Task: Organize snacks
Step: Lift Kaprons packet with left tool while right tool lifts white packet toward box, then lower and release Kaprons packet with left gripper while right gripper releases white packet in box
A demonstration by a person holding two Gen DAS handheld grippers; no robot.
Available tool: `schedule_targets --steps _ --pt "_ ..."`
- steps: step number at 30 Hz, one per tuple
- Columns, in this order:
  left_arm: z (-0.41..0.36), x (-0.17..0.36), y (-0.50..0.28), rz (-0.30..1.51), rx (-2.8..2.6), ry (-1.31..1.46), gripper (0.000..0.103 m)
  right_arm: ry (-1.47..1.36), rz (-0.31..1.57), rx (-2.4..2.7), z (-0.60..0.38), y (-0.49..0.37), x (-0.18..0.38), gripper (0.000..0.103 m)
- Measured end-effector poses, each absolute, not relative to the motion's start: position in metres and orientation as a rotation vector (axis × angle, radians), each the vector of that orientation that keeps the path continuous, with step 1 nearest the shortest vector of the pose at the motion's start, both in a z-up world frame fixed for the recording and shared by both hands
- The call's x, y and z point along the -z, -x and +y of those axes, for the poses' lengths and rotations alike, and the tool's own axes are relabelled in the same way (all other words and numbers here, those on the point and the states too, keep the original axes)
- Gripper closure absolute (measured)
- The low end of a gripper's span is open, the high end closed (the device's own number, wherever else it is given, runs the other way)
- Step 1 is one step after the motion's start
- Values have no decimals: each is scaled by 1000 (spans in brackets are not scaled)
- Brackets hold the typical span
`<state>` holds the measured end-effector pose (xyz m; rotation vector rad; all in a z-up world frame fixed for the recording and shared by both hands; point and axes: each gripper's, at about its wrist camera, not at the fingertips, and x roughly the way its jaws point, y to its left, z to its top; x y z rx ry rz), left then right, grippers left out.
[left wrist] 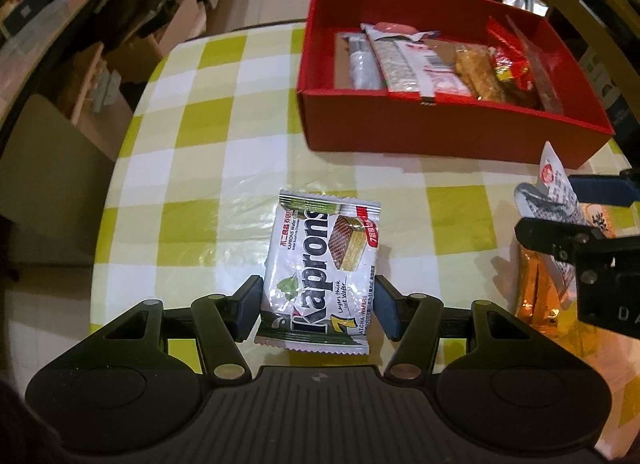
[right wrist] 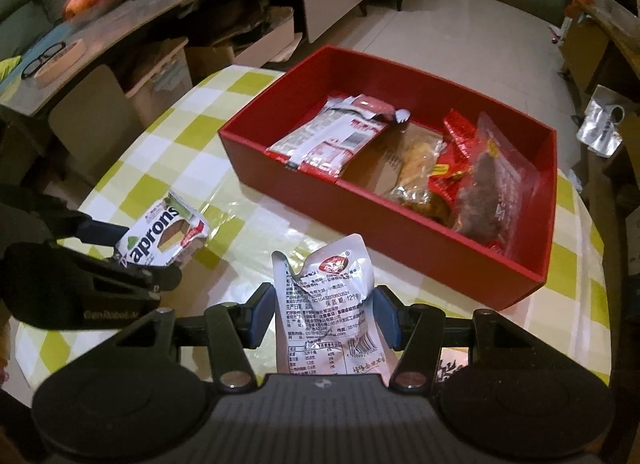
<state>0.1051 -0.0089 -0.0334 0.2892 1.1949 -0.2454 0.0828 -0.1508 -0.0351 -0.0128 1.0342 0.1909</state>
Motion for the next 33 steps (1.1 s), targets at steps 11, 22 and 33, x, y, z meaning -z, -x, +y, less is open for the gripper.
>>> schedule_targets --steps 11,22,33 --pt "-16 26 -101 1140 236 -327 38 11 1013 -182 -153 -81 29 43" --pt "-19 21 -98 1107 230 -339 38 10 996 -183 -155 -81 24 43" --pt "-23 18 -97 1089 231 -345 38 -5 975 -175 -159 -80 15 43"
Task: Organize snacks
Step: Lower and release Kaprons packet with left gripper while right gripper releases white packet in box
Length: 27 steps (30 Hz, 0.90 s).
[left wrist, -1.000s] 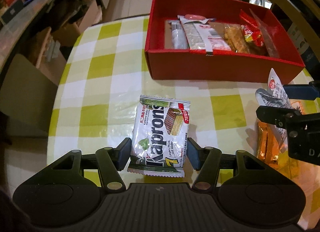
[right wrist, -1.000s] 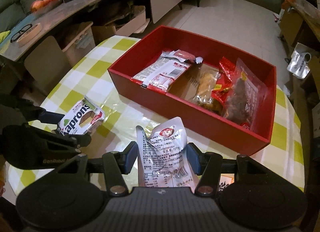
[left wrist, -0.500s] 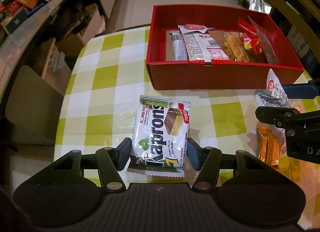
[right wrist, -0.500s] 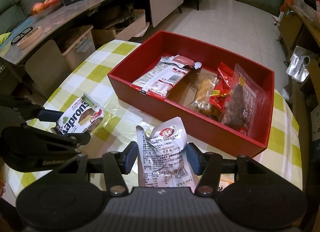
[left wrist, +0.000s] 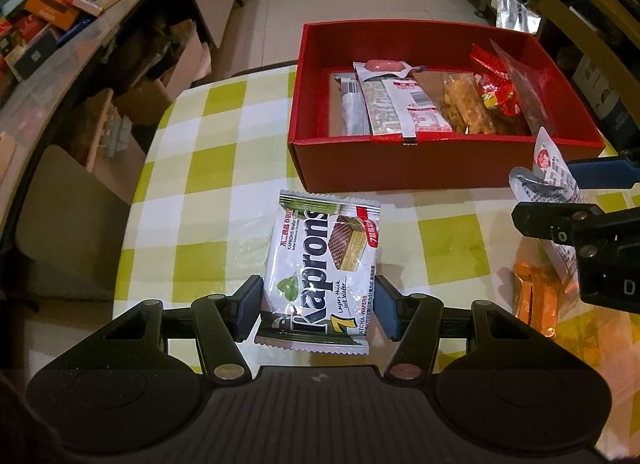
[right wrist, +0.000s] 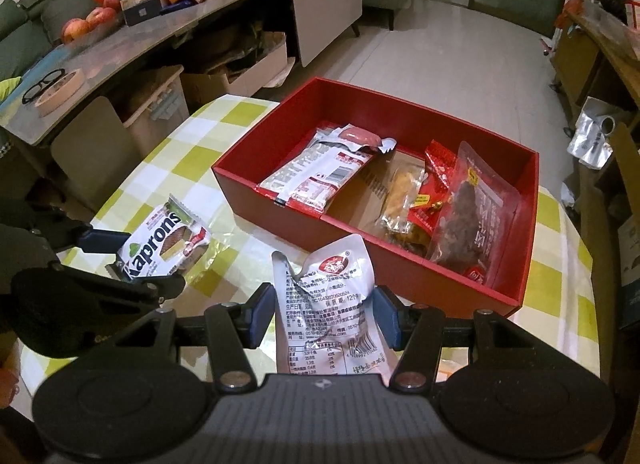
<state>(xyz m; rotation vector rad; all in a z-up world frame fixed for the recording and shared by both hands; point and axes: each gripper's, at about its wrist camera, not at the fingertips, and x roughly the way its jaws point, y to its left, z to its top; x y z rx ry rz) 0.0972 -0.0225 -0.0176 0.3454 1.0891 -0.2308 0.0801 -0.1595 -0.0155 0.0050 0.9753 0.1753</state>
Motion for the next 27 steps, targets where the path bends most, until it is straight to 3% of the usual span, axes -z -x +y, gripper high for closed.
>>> schedule_targets --steps 27 --pt "-75 -5 -155 1034 236 -258 38 -108 904 -69 -207 -137 8 43"
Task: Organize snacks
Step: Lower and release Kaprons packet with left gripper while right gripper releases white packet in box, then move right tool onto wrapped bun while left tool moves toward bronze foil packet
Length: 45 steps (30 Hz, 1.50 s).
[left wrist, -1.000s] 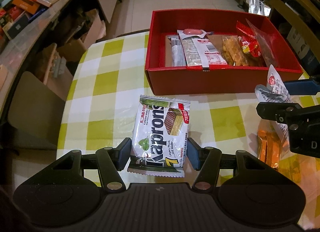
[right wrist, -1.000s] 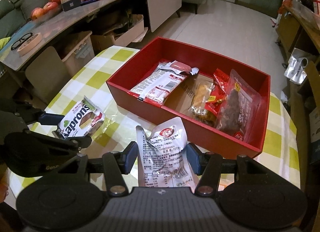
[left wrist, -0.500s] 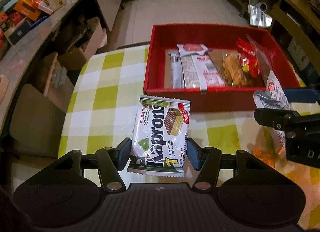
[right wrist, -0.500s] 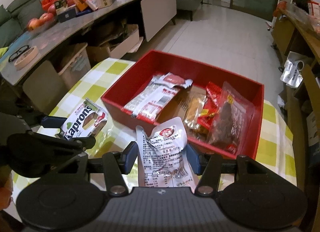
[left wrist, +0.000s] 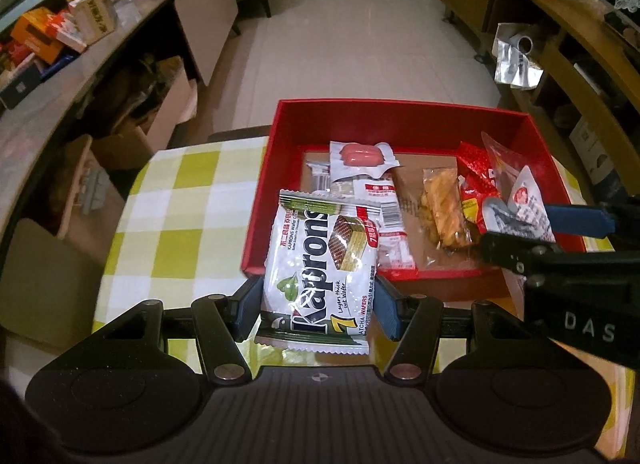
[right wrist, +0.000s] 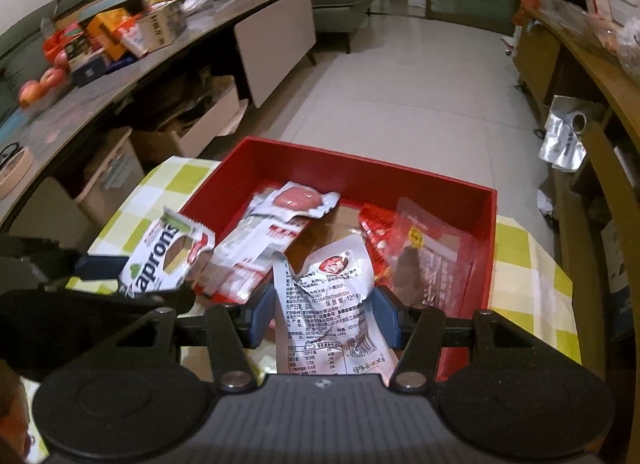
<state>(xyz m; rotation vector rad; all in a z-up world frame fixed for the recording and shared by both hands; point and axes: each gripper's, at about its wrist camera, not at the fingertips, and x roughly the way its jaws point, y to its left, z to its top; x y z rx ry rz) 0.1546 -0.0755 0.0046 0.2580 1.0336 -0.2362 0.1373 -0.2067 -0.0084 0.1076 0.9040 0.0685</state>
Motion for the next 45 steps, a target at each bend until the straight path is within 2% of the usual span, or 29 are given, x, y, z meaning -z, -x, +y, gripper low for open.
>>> schedule_targets --steps 20,25,27,32,45 --pt "-96 22 -213 1048 179 -249 35 -246 880 -14 -237 -192 48 42" --pt "-94 20 -216 1040 160 -253 27 -260 867 4 -238 -197 52 41" --pt "-91 17 -217 1028 156 -238 16 -270 861 3 -239 -198 50 37" --pt "-89 11 -215 1014 159 -235 16 -253 837 15 -239 -195 44 30" --pt "-90 -5 -188 999 217 -239 16 -196 840 45 -247 -167 17 29"
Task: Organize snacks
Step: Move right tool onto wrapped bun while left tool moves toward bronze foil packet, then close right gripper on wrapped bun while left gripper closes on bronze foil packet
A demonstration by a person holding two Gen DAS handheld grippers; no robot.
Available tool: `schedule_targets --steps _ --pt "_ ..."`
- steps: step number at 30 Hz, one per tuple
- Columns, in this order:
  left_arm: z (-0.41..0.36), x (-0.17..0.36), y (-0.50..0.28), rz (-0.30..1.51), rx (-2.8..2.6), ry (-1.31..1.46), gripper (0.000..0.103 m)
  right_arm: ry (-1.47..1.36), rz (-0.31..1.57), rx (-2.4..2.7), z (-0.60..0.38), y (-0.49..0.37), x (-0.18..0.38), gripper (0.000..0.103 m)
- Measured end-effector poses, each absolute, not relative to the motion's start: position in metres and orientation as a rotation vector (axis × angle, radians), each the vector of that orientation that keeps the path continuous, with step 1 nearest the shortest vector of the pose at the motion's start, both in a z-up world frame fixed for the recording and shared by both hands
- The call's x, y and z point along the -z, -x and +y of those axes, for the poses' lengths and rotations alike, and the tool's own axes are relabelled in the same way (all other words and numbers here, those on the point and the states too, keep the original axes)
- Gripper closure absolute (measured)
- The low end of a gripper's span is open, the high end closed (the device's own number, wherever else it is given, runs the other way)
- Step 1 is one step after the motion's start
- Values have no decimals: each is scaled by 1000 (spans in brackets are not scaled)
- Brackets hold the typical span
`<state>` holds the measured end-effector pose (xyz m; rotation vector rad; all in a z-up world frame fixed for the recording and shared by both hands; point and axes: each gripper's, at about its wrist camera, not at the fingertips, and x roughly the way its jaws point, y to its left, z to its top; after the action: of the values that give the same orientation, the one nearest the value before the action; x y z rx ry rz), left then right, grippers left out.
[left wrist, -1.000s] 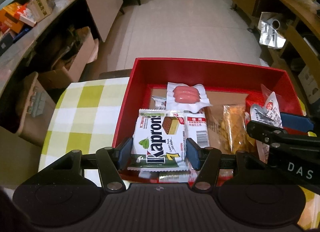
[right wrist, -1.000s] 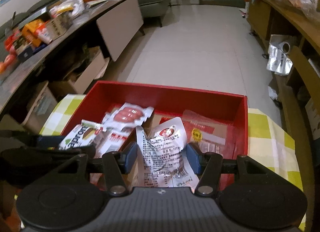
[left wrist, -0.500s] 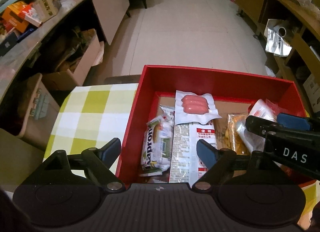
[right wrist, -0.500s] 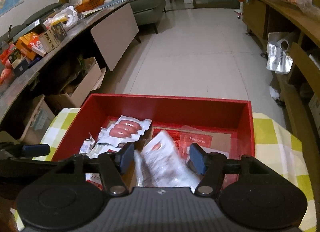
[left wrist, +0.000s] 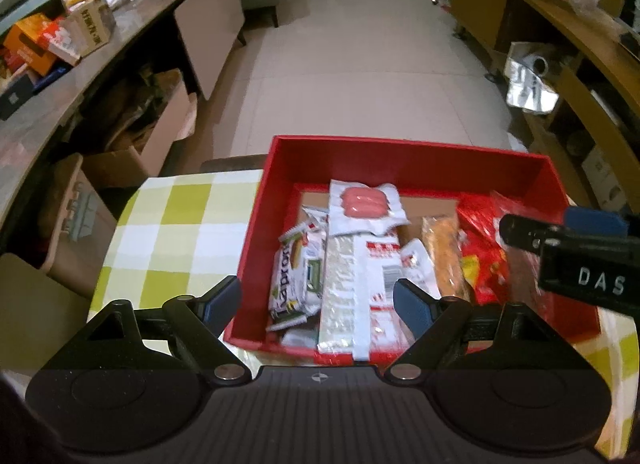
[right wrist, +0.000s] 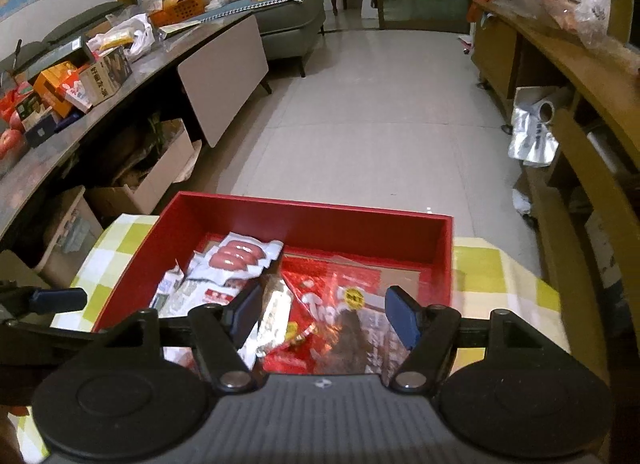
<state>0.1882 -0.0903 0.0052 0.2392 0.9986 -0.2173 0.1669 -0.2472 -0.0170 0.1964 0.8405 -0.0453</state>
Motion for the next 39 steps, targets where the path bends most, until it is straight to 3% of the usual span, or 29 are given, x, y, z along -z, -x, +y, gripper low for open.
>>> schedule_targets --steps 17,39 --pt "-105 -4 -122 1021 306 -281 15 -169 1034 56 -249 -79 42 28" --pt "-110 26 -94 1124 322 -329 15 -231 1193 6 -246 -65 79 27"
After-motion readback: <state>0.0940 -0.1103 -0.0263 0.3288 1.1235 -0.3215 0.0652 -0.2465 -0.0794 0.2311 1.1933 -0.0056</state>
